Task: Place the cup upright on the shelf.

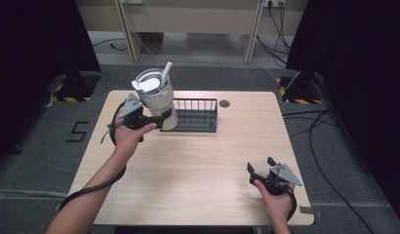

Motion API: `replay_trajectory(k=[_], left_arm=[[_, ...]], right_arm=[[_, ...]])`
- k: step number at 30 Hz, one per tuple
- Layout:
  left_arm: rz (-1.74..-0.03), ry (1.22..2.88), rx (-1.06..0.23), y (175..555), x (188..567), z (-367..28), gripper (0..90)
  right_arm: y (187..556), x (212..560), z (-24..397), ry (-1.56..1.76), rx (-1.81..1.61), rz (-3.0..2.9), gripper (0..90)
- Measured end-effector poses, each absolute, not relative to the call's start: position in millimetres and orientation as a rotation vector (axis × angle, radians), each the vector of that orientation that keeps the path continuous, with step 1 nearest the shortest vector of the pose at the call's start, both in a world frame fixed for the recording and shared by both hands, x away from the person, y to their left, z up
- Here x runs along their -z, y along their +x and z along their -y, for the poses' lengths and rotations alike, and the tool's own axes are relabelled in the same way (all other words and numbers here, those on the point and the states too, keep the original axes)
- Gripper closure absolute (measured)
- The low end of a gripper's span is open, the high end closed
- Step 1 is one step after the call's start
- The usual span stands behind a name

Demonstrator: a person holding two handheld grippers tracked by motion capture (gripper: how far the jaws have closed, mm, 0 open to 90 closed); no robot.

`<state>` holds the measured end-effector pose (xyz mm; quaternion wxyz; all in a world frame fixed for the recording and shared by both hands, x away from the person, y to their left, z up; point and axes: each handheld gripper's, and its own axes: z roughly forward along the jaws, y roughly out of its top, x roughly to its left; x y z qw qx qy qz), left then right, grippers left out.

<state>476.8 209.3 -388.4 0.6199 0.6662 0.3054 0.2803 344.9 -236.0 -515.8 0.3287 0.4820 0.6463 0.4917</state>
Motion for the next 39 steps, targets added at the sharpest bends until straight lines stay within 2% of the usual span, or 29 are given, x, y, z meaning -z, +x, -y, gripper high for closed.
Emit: replay_trajectory(k=[39], left_arm=[[-0.698,1.537,-0.637,515,378,-178,9.9]], right_arm=[[345,516,236,1.255,-1.297,-1.696,17.0]])
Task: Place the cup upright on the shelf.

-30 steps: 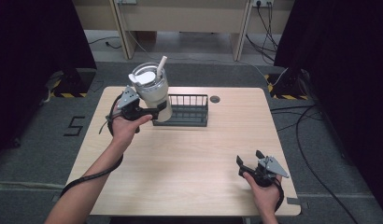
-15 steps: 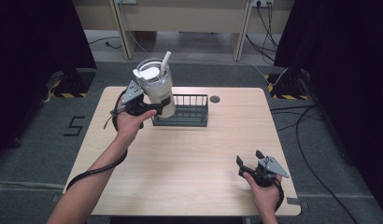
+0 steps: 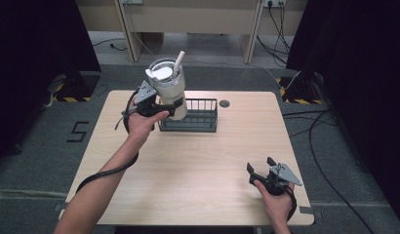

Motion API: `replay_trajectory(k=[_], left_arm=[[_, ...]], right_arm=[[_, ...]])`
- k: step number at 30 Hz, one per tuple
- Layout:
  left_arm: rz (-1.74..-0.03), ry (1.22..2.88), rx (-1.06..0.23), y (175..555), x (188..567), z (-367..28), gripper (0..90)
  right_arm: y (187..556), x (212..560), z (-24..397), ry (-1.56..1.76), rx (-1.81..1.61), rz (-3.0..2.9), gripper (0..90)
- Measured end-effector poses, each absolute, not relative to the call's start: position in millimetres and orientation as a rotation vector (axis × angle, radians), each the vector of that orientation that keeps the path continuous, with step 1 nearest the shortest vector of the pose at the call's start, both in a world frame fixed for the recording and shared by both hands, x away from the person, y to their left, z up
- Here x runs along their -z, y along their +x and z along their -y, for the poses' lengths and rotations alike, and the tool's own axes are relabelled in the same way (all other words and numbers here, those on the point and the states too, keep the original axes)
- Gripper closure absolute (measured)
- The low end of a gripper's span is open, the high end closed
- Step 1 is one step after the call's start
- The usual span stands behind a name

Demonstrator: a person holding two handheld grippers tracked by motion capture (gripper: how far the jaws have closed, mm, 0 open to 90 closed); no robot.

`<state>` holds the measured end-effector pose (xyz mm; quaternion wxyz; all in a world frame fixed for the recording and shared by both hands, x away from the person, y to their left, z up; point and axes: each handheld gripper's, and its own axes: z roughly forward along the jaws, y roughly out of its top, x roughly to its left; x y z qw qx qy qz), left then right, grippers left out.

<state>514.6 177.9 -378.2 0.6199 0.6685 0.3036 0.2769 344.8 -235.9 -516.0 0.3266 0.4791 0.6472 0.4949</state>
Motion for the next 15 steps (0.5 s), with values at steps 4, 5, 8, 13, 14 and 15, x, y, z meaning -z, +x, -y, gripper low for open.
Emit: replay_trajectory(k=[4,5,8,13,14,15], left_arm=[[-0.704,1.533,-0.638,519,377,-175,9.9],[-0.704,1.533,-0.638,519,377,-175,9.9],[-0.702,1.537,-0.646,524,375,-171,9.9],[-0.696,1.546,-0.654,530,375,-166,9.9],[-0.700,1.544,-0.653,532,375,-165,9.9],[-0.704,1.544,-0.653,533,376,-164,9.9]], right_arm=[[344,516,236,1.264,-1.300,-1.693,17.0],[345,516,236,1.257,-1.299,-1.696,17.0],[345,516,236,1.253,-1.298,-1.698,17.0],[345,516,236,1.257,-1.300,-1.698,17.0],[345,516,236,1.256,-1.300,-1.699,17.0],[345,516,236,1.255,-1.300,-1.699,16.9]])
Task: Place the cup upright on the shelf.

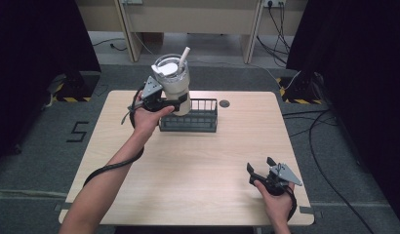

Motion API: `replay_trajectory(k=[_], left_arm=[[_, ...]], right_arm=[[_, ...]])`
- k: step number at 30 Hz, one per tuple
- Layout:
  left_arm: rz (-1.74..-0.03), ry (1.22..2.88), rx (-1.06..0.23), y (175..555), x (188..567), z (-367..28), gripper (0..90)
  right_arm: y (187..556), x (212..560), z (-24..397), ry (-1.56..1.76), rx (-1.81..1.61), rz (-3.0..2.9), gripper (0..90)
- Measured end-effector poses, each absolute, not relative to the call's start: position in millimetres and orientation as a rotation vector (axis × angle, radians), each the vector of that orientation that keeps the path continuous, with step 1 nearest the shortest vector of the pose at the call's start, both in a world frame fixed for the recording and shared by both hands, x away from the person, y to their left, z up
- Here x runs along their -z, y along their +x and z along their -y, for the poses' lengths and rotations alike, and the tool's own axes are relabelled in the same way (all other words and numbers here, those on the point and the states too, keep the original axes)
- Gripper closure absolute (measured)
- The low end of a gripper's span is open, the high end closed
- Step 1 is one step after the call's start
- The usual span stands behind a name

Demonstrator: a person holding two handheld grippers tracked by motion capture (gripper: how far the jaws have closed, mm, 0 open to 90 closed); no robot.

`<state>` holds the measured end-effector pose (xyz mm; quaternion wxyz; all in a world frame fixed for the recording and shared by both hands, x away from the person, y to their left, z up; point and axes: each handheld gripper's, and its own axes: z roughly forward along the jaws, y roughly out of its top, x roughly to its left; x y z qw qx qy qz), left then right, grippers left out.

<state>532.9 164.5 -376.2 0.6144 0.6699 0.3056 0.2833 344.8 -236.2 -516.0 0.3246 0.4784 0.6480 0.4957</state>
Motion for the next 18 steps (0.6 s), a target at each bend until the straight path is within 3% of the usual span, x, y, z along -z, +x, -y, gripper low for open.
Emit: replay_trajectory(k=[18], left_arm=[[-0.728,1.557,-0.681,553,383,-158,9.9]], right_arm=[[344,516,236,1.252,-1.301,-1.703,17.0]])
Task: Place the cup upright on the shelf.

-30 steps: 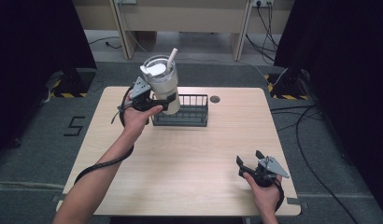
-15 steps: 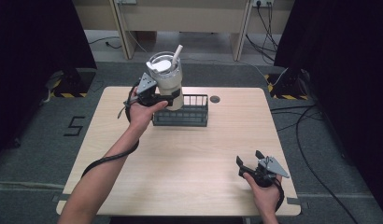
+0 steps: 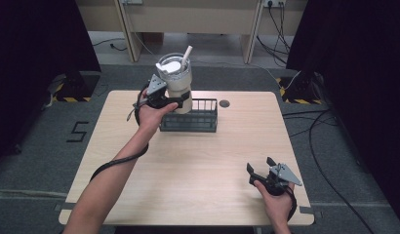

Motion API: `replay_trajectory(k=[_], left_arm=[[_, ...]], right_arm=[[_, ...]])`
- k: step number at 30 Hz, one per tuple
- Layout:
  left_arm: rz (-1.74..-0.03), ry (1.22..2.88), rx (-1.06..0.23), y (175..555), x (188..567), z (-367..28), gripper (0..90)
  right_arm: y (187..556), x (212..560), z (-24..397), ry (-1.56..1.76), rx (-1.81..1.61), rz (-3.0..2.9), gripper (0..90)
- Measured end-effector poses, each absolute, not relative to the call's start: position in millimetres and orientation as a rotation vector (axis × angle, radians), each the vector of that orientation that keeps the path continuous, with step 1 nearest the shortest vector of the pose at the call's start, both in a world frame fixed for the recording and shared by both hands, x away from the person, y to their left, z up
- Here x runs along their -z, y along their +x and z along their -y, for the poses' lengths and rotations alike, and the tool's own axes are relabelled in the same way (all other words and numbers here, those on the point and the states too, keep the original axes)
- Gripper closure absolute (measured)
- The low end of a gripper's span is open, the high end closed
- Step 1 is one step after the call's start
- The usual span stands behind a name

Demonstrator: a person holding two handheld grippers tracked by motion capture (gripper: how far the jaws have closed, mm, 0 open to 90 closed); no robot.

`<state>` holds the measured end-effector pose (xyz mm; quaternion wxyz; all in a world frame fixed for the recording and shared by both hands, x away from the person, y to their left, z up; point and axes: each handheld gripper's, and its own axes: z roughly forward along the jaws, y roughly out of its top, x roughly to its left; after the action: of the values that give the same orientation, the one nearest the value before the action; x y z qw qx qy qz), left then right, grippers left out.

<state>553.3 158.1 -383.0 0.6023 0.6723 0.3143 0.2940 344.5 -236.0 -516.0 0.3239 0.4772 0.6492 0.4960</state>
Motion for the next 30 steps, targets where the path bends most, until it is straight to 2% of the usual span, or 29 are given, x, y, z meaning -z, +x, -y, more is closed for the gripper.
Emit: replay_trajectory(k=[14,30], left_arm=[[-0.759,1.572,-0.648,560,389,-152,9.9],[-0.757,1.590,-0.666,568,397,-149,9.9]], right_arm=[[345,516,236,1.251,-1.303,-1.707,17.0],[344,516,236,1.251,-1.300,-1.716,17.0]])
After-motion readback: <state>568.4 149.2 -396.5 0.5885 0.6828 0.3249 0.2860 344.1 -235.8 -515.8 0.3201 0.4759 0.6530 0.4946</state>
